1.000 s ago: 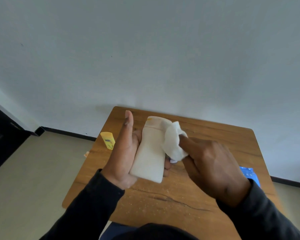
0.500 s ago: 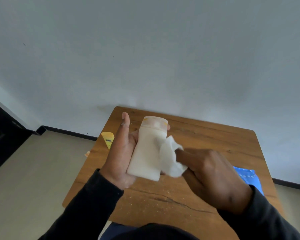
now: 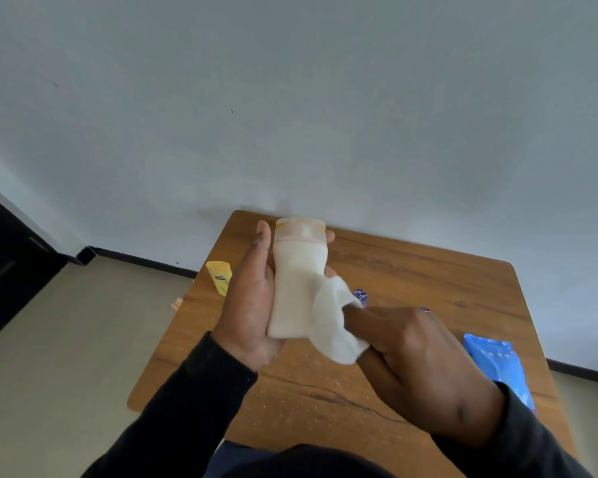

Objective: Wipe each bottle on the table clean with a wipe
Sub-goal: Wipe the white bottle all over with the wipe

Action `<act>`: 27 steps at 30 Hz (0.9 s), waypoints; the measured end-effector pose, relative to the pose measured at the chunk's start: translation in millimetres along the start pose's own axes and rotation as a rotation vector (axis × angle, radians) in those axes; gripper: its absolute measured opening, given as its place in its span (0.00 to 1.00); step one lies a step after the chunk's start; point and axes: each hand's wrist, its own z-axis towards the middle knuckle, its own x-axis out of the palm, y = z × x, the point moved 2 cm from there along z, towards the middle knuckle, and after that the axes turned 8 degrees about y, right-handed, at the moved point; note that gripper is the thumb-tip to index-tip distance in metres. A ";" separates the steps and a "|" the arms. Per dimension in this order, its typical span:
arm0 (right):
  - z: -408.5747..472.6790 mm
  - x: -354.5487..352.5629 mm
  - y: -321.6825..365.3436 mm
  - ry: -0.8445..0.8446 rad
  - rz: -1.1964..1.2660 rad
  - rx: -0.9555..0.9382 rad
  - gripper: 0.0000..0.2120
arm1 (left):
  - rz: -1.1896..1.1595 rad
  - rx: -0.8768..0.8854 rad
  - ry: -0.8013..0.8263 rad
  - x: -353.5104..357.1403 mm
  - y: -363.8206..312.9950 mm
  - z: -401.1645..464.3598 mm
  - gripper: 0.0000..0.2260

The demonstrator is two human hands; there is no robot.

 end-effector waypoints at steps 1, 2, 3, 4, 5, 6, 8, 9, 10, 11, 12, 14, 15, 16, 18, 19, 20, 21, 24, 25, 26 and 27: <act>1.7 0.8 1.0 0.007 -0.007 -0.008 0.14 | 0.006 0.003 -0.008 0.8 0.6 0.8 0.34; 4.5 1.0 -0.6 0.006 -0.024 0.007 0.13 | 0.015 0.009 -0.021 1.5 1.6 1.9 0.33; 7.7 -0.2 -3.0 -0.005 -0.047 0.040 0.10 | 0.026 0.022 -0.040 1.5 2.3 2.8 0.32; 10.4 -1.9 -5.5 -0.021 -0.067 0.079 0.08 | 0.040 0.036 -0.058 1.6 2.6 3.6 0.31; 11.9 -3.9 -7.2 -0.034 -0.075 0.113 0.06 | 0.053 0.047 -0.072 1.2 2.7 4.6 0.30; 11.8 -4.9 -7.0 -0.039 -0.074 0.130 0.06 | 0.057 0.056 -0.081 0.5 2.5 5.5 0.30; 8.7 -3.1 1.0 -0.003 -0.043 0.096 0.06 | 0.032 0.064 -0.073 1.1 1.0 6.1 0.30; 6.7 -0.1 6.9 0.028 -0.020 0.059 0.06 | 0.013 0.045 -0.054 1.7 1.3 6.6 0.30; 5.7 2.6 12.3 0.054 -0.003 0.024 0.06 | -0.008 0.018 -0.034 2.4 1.7 6.9 0.31; 6.3 4.1 15.2 0.067 0.000 0.007 0.06 | -0.022 -0.001 -0.024 3.5 2.0 7.1 0.31; 8.7 4.0 14.4 0.060 -0.012 0.015 0.06 | -0.027 -0.003 -0.022 3.8 2.9 7.6 0.31; 15.2 -1.1 5.6 0.011 -0.060 0.080 0.04 | 0.001 0.040 -0.048 3.9 3.7 7.9 0.31; 17.1 -5.2 1.2 -0.015 -0.083 0.111 0.04 | 0.028 0.066 -0.076 2.9 3.9 8.4 0.30; 17.1 -8.3 -1.7 -0.028 -0.101 0.132 0.04 | 0.050 0.083 -0.098 1.9 4.2 8.6 0.30; 13.9 -9.0 2.6 0.004 -0.120 0.132 0.04 | 0.050 0.088 -0.105 0.7 3.5 7.7 0.29; 11.2 -6.9 7.7 0.037 -0.117 0.116 0.05 | 0.029 0.071 -0.088 0.6 3.7 7.4 0.30; 9.3 -4.4 13.5 0.063 -0.111 0.094 0.06 | 0.001 0.044 -0.064 1.4 4.1 6.7 0.30; 9.3 -3.1 17.3 0.076 -0.115 0.074 0.07 | -0.025 0.019 -0.049 3.6 4.3 5.8 0.31; 20.0 -8.8 11.9 0.028 -0.185 0.104 0.07 | -0.025 0.064 -0.054 8.6 6.7 4.0 0.31; 23.2 -12.6 7.9 -0.002 -0.194 0.133 0.07 | -0.001 0.090 -0.073 9.6 7.0 3.6 0.30; 24.4 -15.5 4.3 -0.026 -0.198 0.162 0.06 | 0.017 0.102 -0.092 9.7 7.3 3.8 0.30; 23.7 -16.5 2.8 -0.035 -0.201 0.185 0.06 | 0.035 0.110 -0.116 8.0 7.3 4.4 0.29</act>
